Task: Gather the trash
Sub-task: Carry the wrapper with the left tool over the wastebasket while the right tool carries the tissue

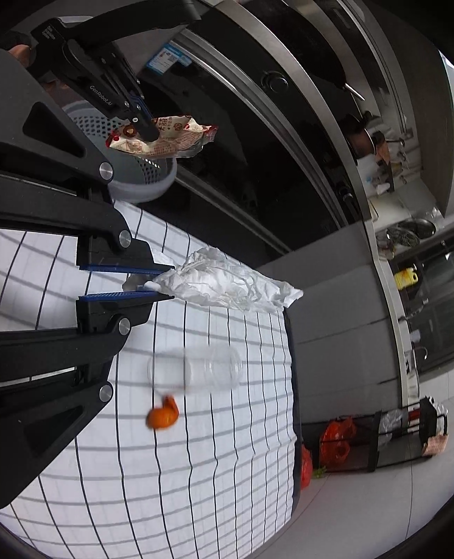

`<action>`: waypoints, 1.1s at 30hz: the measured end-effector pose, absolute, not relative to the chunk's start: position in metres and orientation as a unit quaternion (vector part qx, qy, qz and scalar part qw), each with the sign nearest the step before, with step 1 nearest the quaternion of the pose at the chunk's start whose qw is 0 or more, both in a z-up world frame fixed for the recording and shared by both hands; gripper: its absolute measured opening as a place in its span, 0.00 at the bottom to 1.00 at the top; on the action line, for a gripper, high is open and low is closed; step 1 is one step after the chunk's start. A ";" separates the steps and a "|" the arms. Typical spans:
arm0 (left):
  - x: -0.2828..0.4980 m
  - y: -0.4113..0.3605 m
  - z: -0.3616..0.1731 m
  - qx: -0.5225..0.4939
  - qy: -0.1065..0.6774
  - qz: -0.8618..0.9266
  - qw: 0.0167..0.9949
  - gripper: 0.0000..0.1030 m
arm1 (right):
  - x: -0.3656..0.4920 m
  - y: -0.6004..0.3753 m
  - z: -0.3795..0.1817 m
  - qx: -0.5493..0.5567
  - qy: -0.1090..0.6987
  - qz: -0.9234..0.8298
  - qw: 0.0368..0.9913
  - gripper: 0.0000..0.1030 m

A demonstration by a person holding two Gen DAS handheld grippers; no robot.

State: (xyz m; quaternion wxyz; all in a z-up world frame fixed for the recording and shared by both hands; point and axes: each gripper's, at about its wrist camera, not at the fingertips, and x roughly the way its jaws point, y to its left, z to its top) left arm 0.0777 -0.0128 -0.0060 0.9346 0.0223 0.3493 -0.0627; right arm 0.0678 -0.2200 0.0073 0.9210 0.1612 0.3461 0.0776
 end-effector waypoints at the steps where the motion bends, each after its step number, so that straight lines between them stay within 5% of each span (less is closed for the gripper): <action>1: 0.078 -0.005 -0.005 0.023 0.350 -0.055 0.935 0.07 | 0.069 -0.213 0.008 0.162 0.346 0.084 0.920 0.09; 33: 0.095 0.110 -0.032 0.009 0.401 0.049 0.915 0.07 | 0.109 -0.070 -0.029 0.111 0.424 0.214 0.873 0.10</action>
